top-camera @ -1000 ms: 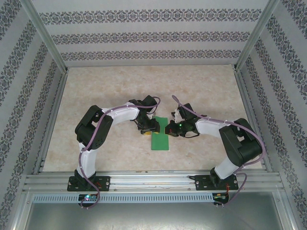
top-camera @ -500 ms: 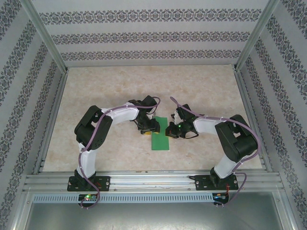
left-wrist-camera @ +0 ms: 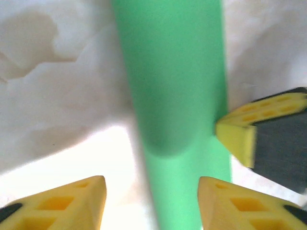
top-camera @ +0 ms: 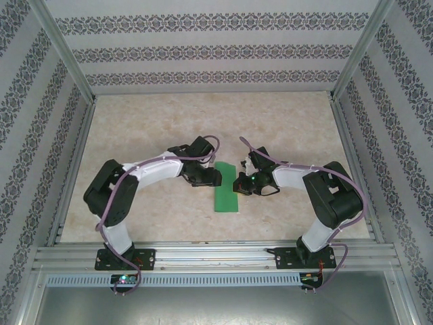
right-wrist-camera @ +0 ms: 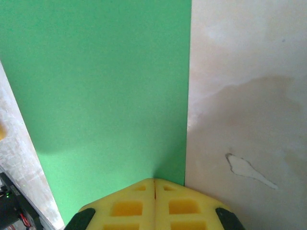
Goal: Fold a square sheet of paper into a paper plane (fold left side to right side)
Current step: First fold the square sheet of paper in half at the center of the table.
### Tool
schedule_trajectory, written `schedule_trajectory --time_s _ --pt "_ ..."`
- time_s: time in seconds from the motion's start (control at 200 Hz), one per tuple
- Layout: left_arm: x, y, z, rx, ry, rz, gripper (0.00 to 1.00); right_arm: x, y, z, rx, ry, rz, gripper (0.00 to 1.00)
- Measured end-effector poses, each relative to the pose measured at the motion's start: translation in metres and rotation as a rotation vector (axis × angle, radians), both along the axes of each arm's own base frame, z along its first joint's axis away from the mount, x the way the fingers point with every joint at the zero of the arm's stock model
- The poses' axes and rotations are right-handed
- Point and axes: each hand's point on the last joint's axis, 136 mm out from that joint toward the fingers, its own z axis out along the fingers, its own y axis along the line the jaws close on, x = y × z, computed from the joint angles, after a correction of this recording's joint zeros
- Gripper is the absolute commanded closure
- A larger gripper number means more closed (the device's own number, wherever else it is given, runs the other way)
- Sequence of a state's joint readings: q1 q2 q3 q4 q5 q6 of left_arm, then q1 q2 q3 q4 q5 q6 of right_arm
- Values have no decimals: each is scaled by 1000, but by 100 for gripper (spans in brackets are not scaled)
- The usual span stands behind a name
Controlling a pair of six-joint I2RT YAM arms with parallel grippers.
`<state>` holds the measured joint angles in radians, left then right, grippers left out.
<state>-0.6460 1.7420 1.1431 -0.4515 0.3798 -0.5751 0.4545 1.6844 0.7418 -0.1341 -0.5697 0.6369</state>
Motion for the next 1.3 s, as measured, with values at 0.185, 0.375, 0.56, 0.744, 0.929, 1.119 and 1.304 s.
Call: schedule_trajectory --time_s 0.185,0.375,0.56,0.744,0.929,1.119,1.304 --pt "1 -21 20 -147 -61 -64 81 0 0 0 -2 -2 6 100" --pt "0 -41 4 -234 -17 -113 88 0 0 0 -4 2 7 100" --pt "-7 -37 -28 -208 37 -112 89 0 0 0 -9 2 11 100" --pt "-12 -27 -45 -194 56 -91 92 0 0 -1 -12 7 12 100" --pt "-11 -21 -52 -209 52 -70 93 0 0 -1 -15 4 18 100" --pt "-10 -15 -52 -265 30 -60 93 1 0 -1 -15 -3 26 100" --pt "-8 9 -51 -279 21 -7 94 2 0 -1 -14 -9 28 100"
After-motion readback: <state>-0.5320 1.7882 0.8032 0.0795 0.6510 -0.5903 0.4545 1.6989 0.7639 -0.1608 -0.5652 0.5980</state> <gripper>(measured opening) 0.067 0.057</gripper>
